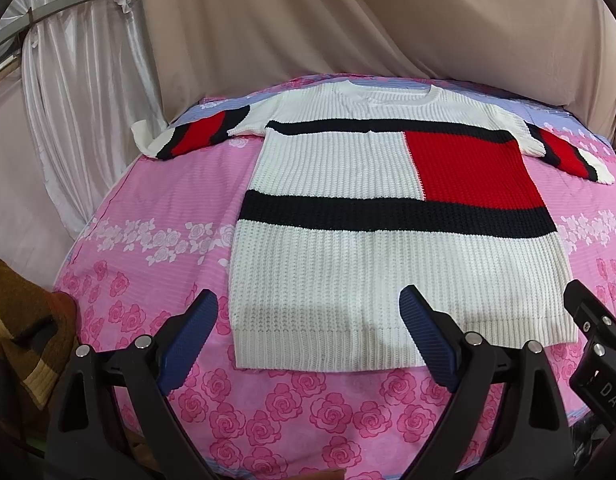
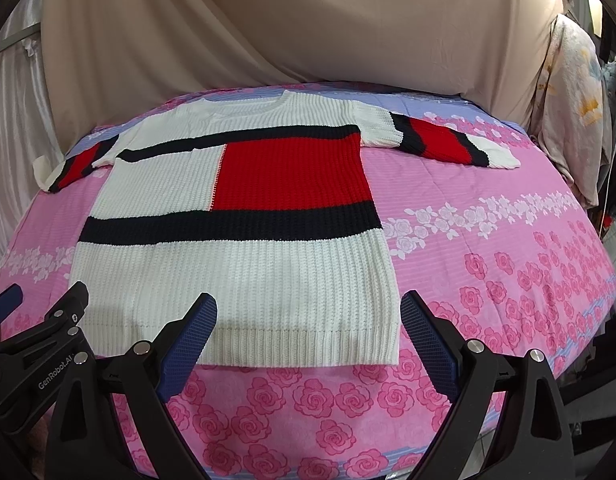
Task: Fold small clothes
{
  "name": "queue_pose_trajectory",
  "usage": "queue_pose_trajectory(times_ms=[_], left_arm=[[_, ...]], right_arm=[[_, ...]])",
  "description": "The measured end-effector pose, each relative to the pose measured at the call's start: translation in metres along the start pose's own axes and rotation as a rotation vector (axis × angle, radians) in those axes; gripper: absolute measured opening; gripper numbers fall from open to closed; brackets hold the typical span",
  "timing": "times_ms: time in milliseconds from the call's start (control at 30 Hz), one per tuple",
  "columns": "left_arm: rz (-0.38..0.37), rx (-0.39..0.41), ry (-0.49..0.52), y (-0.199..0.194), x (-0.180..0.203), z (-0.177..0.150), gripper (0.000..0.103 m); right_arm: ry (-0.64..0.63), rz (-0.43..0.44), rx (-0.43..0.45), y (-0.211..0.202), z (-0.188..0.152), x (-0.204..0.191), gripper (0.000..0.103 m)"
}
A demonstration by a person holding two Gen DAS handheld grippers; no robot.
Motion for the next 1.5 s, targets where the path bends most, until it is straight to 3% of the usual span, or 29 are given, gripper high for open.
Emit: queue_pose_trajectory(times_ms=[1500], left_arm=[[0.003,-0.018,-0.012,0.006,-0.002,0.002,0.09]], right_arm=[[-0.008,0.012,-0.036,0.013,0.001,-0.008,0.091]])
Point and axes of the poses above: each gripper's, at about its wrist camera, not at the fingertips, and y roughly the way its jaws point, x to its right, z to its top, the point moved 8 cm from there along y, roughly the way its jaws point, and after that the axes turned 13 degrees about -z, right-handed, at the moved point
